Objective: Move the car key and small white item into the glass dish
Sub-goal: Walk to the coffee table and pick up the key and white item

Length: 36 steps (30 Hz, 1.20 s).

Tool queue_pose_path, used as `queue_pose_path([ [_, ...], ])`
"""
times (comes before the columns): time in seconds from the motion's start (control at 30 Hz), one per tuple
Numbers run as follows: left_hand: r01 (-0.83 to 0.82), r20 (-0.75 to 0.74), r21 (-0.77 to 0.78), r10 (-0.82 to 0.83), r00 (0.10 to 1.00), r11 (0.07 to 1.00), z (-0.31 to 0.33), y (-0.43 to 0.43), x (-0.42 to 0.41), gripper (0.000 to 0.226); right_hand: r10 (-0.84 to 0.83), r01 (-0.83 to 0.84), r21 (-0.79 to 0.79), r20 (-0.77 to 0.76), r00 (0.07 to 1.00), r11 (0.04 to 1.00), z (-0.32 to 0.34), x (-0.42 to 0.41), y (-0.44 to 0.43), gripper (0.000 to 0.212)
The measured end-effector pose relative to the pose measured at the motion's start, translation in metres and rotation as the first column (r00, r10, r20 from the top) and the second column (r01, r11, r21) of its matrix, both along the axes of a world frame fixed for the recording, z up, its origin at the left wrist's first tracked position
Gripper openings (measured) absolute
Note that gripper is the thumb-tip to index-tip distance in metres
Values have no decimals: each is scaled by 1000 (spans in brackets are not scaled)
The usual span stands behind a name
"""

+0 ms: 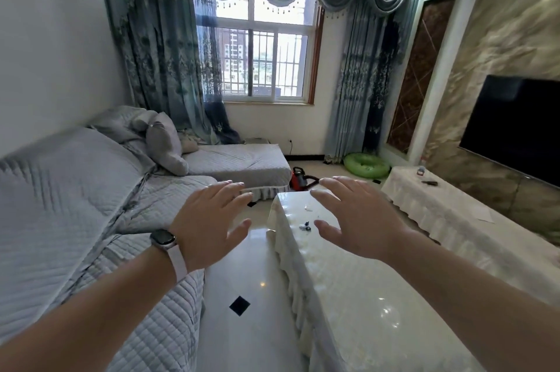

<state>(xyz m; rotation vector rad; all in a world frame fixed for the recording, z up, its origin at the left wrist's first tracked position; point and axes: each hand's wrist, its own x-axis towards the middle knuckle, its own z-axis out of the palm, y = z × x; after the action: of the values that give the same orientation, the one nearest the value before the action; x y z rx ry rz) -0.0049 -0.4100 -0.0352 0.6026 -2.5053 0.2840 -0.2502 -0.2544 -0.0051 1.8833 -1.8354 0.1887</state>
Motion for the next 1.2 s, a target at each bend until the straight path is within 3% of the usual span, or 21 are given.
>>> queue_pose_path([
  [0.57,-134,176,-36,138,975,990,-22,-198,-131,50,77,-77,-6,150,986,997,-54,-149,-220,53],
  [0.8,-136,176,-48,142,974,990,-16,-275,-211,48,95,-94,-16,163,982,995,-44,-229,-307,54],
  [1.2,-115,167,-27,118,979,993,-33,-422,-263,49,114,-115,-6,168,979,993,-59,-276,-446,54],
])
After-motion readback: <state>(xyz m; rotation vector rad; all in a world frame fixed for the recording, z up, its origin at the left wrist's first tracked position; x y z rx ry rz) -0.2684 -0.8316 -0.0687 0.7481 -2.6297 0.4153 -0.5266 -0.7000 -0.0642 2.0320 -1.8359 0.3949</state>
